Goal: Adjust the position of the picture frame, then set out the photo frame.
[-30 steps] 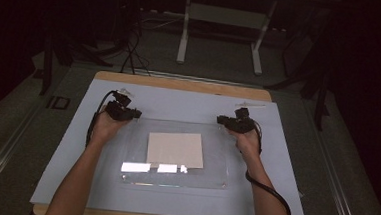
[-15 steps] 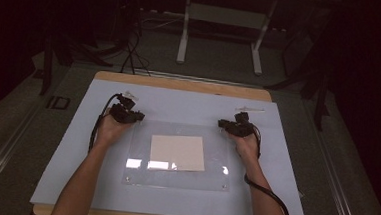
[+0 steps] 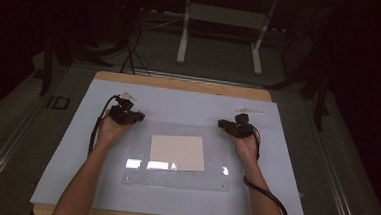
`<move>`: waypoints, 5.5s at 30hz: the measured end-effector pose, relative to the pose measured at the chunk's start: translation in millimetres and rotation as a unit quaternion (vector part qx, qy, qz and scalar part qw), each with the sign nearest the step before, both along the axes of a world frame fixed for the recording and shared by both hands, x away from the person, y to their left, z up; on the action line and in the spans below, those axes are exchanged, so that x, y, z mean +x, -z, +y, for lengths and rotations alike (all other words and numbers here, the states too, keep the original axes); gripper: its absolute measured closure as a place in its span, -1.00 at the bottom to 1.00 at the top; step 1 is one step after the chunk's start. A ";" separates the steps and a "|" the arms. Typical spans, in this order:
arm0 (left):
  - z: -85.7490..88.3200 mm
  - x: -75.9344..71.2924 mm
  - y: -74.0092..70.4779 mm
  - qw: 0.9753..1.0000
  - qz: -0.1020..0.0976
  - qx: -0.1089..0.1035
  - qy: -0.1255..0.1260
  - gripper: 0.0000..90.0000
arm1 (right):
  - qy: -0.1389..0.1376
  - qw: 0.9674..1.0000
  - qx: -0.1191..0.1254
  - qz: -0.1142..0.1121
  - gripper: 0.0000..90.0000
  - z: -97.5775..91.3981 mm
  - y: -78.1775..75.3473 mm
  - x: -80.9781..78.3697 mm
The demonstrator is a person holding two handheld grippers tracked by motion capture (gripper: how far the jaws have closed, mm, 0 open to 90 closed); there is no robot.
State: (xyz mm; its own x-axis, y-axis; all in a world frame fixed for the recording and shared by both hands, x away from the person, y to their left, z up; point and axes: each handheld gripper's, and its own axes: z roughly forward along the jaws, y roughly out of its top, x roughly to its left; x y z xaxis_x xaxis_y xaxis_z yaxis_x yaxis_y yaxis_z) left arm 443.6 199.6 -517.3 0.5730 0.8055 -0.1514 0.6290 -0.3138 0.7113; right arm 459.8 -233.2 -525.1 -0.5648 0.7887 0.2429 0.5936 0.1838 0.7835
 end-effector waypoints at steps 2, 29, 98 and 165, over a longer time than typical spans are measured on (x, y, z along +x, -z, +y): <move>2.1 -2.9 3.0 1.000 -0.008 -0.020 -0.010 0.78 | 0.000 1.000 0.000 0.000 0.79 -0.1 0.3 -0.3; 7.8 -34.9 13.0 0.988 -0.133 -0.064 -0.051 0.84 | 0.005 1.000 0.003 -0.002 0.79 -0.2 4.7 -1.7; 10.2 1.6 2.4 0.994 -0.030 -0.091 -0.055 0.90 | 0.013 1.000 -0.022 0.012 0.90 -1.3 -16.4 0.8; 5.3 29.1 2.2 0.983 0.050 -0.127 -0.126 0.91 | -0.143 0.989 -0.027 -0.028 1.00 9.4 -114.0 -91.1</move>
State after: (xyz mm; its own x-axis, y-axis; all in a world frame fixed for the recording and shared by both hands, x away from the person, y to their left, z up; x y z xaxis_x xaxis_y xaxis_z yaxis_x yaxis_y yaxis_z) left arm 472.6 204.9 -519.5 0.3313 0.8492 -0.4113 0.7352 0.0409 0.6767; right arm 368.7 -223.8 -411.1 -0.7783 0.6051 0.1676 0.4677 0.3805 0.7978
